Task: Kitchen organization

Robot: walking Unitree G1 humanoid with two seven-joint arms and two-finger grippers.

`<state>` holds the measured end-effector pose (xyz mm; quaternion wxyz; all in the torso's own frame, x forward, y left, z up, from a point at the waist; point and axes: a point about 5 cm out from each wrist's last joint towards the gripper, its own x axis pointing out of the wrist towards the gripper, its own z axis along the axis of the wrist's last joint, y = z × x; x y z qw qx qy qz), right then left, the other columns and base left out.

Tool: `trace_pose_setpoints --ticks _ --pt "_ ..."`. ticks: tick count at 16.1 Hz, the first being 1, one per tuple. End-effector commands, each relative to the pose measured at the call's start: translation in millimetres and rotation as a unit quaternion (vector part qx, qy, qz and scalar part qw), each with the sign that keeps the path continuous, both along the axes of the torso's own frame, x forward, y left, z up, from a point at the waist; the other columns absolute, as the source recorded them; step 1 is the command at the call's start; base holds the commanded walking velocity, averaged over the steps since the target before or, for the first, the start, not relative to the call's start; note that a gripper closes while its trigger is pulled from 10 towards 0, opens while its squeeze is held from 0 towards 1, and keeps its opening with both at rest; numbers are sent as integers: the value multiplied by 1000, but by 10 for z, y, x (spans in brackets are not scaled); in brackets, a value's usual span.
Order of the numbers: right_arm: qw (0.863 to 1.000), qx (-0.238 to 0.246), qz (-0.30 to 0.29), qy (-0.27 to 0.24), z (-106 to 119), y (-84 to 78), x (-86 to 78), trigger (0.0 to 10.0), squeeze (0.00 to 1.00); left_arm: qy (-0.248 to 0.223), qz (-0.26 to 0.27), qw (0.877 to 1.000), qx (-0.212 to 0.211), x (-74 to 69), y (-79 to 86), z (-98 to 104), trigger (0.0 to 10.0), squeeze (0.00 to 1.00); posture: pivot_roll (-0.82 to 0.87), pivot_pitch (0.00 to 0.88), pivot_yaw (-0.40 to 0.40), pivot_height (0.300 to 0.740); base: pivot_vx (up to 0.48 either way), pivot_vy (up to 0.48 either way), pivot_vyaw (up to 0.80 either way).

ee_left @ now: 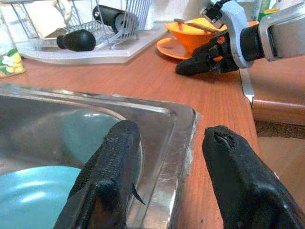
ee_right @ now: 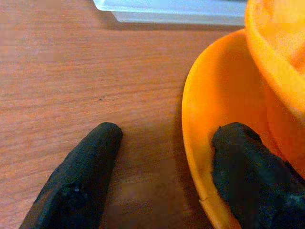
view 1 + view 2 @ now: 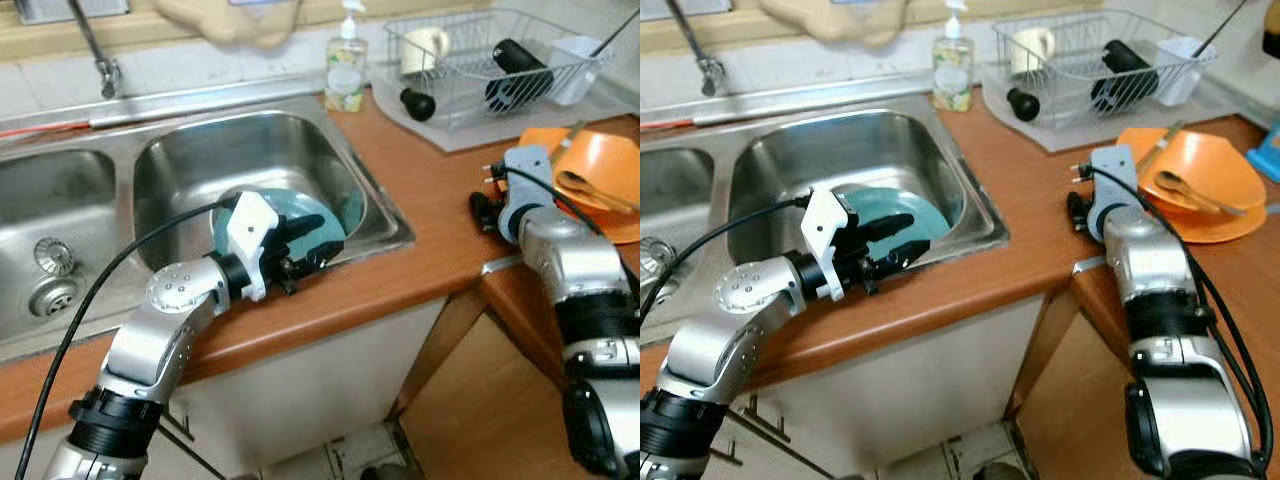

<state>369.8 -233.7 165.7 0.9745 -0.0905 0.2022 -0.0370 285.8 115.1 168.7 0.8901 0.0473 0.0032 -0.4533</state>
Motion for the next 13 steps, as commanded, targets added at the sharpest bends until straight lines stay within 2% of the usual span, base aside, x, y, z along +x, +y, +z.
trace_pose_setpoints --ticks 1,3,4,8,13 --pt "999 27 2 31 -28 3 14 10000 0 -4 -2 1000 5 -16 11 15 10000 0 -147 0 35 740 0 0 0" --pt "998 43 24 40 -1 49 27 10000 0 -6 -1 1000 2 -11 14 29 10000 0 -147 0 34 740 0 0 0" --pt "995 50 70 51 18 153 24 10000 0 -8 0 1000 2 -10 14 35 10000 0 -146 0 34 740 0 0 0" --pt "990 39 119 66 -27 312 -18 10000 0 -11 0 1000 3 -7 15 51 10000 0 -141 0 36 740 0 0 0" --pt "975 43 204 83 -85 659 -163 10000 0 -17 -1 1000 10 -11 30 62 10000 0 -129 0 34 740 0 0 0"
